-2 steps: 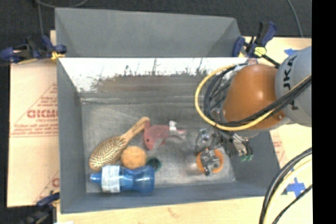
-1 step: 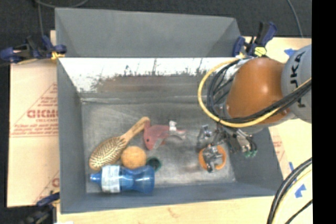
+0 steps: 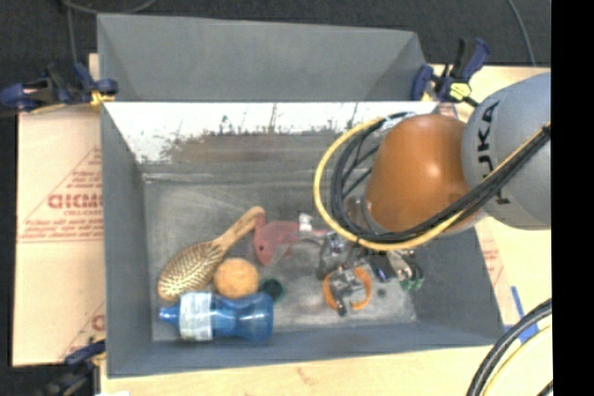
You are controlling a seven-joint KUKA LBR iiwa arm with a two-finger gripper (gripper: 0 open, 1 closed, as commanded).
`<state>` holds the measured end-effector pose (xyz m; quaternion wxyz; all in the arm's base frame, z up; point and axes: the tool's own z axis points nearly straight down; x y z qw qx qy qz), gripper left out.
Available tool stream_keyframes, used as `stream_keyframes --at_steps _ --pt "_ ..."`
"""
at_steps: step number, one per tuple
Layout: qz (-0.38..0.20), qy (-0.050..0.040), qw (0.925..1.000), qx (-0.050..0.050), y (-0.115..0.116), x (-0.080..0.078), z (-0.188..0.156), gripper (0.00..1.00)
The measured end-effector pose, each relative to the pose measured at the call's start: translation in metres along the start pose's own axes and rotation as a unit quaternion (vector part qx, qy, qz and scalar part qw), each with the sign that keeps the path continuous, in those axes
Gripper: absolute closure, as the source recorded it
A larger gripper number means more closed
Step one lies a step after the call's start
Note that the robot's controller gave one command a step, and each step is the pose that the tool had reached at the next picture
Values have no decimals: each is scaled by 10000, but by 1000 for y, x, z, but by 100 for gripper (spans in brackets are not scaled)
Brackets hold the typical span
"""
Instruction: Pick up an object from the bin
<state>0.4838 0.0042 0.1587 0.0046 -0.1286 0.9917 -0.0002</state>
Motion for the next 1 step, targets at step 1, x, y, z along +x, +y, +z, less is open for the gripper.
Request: stream_keyframes --at_steps 1 --pt "71 63 10000 -12 -6 2 -50 100"
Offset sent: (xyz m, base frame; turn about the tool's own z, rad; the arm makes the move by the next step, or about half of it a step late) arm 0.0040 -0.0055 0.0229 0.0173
